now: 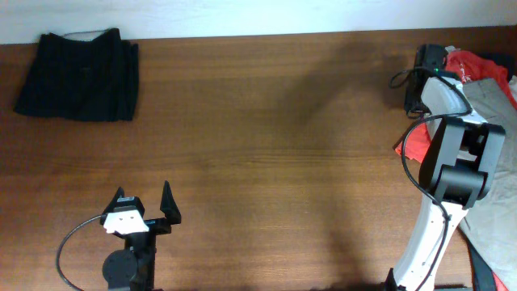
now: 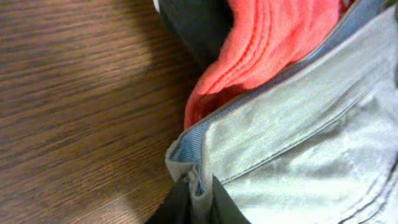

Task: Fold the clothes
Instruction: 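Reach the right gripper into the clothes pile and grasp the khaki shorts, then drag the khaki shorts leftward with the right gripper and lay them flat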

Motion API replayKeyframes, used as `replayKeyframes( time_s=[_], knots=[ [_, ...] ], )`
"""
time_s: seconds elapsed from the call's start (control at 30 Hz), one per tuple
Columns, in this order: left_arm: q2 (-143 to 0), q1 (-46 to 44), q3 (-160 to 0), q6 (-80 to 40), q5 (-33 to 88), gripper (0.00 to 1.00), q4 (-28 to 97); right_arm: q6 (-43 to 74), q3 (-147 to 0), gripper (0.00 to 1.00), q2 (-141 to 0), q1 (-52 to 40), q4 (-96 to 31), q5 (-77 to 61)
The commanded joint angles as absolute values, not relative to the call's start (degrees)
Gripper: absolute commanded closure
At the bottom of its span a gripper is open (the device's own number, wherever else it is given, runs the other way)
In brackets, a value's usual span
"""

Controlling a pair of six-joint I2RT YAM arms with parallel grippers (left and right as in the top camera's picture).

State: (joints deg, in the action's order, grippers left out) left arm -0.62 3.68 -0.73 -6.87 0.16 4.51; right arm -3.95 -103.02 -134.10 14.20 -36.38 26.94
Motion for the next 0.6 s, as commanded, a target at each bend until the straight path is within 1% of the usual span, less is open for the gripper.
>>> replayKeyframes(
  time_s=[0.0,0.2,0.3,0.37,0.43,0.5,0.57],
  knots=[
    [-0.3,3.9,-0.5,-6.6,0.2,0.01,4.8,0.1,-105.6,0.96,-133.3,14.3,-38.2,27.7],
    [-0.3,3.9,-0.5,-6.6,0.2,0.01,4.8,6.4,-105.6,0.96,-122.1,14.2,-41.1,27.7],
    [-0.3,3.9,-0.5,-6.6,0.2,0.01,4.8,7.4,-105.6,0.96,-116.9,13.9,-43.0,27.5],
    [-0.3,3.9,-0.5,-6.6,0.2,0.01,4.8,10.6,-105.6,0.96,-113.3,13.8,-44.5,27.0],
    [-0.3,3.9,-0.5,-6.6,0.2,0.01,4.8,10.8,-105.6,0.96,-111.1,13.8,-44.8,21.4],
    [-0.3,3.9,-0.5,-6.6,0.2,0.01,4.8,10.8,-105.6,0.96,-108.7,12.4,-44.7,9.2],
    [-0.3,3.9,-0.5,-6.6,0.2,0.01,4.8,10.9,-105.6,0.96,-107.6,9.5,-44.2,5.5]
  ],
)
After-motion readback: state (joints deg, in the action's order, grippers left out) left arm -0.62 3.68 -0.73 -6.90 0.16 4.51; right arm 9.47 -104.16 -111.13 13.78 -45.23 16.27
